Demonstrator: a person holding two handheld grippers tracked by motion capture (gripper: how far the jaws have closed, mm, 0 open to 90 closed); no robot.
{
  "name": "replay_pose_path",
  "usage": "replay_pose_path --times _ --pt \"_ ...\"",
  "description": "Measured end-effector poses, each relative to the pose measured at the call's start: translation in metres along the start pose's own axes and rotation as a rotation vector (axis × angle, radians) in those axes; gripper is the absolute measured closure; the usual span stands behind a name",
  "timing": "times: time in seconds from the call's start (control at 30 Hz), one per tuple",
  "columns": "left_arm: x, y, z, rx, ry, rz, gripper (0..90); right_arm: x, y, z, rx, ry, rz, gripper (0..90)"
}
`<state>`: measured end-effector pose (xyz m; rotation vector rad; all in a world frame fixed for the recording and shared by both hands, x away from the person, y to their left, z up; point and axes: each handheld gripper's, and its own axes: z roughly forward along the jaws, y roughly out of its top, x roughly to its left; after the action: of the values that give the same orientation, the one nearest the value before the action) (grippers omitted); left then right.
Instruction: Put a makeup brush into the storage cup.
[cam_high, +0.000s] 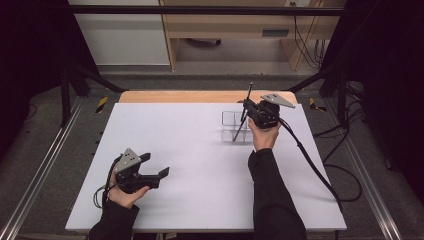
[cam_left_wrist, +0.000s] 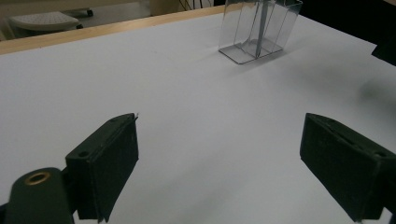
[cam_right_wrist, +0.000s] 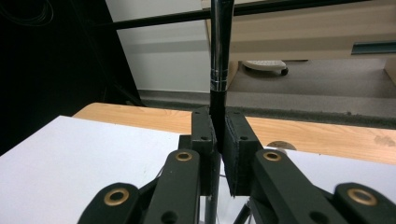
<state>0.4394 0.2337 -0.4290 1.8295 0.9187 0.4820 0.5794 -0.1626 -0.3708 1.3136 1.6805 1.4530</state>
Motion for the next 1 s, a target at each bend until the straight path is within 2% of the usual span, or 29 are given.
replay_pose_path --times 0.43,0.83,1.0 --pt "0.001 0.0 -0.001 -0.001 0.006 0.004 10.9 0.003 -0.015 0.014 0.044 -0.016 -0.012 84.2" --pt "0.0 0.0 0.0 0.002 0.009 0.005 10.9 -0.002 -0.027 0.012 0.054 -0.007 0.01 84.2" --pt "0.0 0.0 0.0 0.001 0.01 0.005 11.0 -0.001 -0.031 0.011 0.061 -0.004 -0.002 84.2"
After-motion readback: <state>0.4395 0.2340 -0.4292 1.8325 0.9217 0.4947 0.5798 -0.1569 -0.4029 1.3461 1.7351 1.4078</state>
